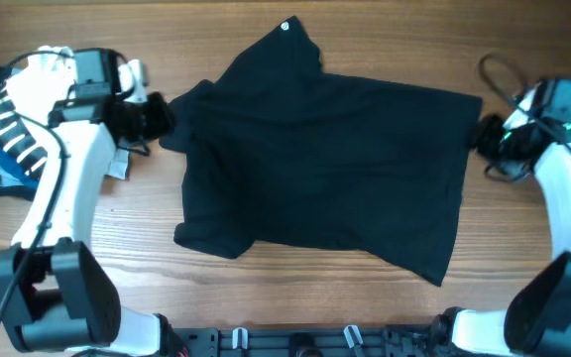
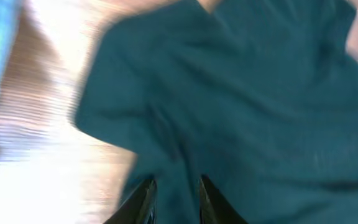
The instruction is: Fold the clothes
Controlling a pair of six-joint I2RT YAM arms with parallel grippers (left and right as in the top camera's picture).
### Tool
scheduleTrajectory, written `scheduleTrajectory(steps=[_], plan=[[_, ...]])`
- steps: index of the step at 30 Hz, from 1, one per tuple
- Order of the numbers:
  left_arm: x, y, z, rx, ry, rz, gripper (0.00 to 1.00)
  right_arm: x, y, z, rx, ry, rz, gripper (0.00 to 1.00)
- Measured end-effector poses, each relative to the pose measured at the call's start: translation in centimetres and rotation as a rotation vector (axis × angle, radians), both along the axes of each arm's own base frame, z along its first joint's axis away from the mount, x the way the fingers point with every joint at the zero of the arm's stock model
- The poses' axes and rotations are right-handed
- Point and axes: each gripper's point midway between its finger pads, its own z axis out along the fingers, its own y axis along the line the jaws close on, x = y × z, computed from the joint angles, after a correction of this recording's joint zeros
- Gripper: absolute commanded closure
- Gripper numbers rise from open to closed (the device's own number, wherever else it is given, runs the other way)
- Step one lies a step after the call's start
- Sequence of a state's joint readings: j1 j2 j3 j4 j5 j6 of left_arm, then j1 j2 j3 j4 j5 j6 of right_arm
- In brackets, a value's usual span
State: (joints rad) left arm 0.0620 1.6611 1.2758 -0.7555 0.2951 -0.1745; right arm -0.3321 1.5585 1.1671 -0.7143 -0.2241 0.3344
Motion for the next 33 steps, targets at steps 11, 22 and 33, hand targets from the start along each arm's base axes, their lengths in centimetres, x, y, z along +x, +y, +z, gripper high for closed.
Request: scheduleTrajectory(steps=[11,22,33], plan=[[-2.7,-6.9,-6.8,0.030,0.210,-0.223,0.73,6.4,-4.0,0.1,-0.113,-0.190,-0.051,0.44],[-4.0,-6.7,-7.0,0.039,0.263,-0.228,0.69,9.2,-5.7,-10.1,-0.117,-0.104,-0.068,0.43],[-4.0,-6.7,-7.0,0.039,0.263,-0.228,0.69,12.2,-5.7,-11.5,-0.096,-0.211,-0.040,0.64]])
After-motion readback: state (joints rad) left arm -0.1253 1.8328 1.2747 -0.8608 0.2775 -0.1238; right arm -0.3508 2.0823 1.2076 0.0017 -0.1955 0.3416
